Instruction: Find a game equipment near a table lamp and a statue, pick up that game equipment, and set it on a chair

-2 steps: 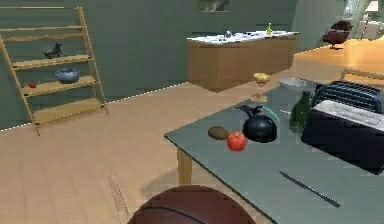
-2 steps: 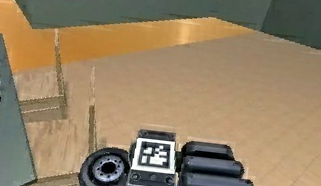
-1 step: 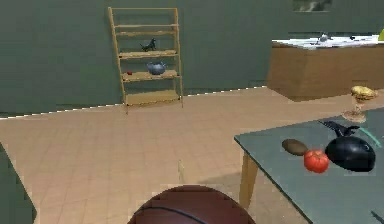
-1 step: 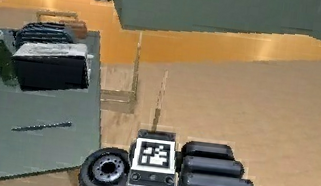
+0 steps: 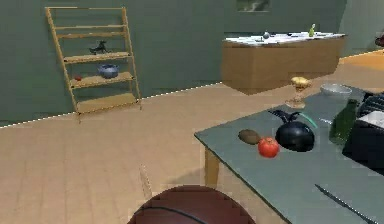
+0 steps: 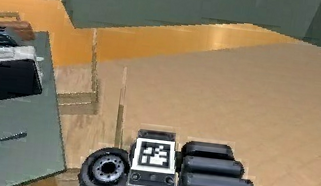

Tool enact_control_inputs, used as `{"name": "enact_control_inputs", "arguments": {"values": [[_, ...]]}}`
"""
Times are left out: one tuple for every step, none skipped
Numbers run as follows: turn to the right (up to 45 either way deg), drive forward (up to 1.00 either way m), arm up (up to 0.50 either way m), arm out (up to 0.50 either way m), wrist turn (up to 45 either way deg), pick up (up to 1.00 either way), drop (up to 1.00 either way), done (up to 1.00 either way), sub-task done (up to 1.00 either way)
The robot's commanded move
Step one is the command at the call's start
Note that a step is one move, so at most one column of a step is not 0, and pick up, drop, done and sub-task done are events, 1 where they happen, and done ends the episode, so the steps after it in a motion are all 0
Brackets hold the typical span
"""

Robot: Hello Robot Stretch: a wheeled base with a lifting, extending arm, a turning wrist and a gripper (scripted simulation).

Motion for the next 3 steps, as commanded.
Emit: {"name": "enact_control_inputs", "arguments": {"values": [[42.0,0.00,0.00,0.00,0.0,0.00,0.00,0.00,0.00],[0.0,0.05,0.00,0.00,0.0,0.00,0.00,0.00,0.00],[-45.0,0.00,0.00,0.00,0.0,0.00,0.00,0.00,0.00]]}}
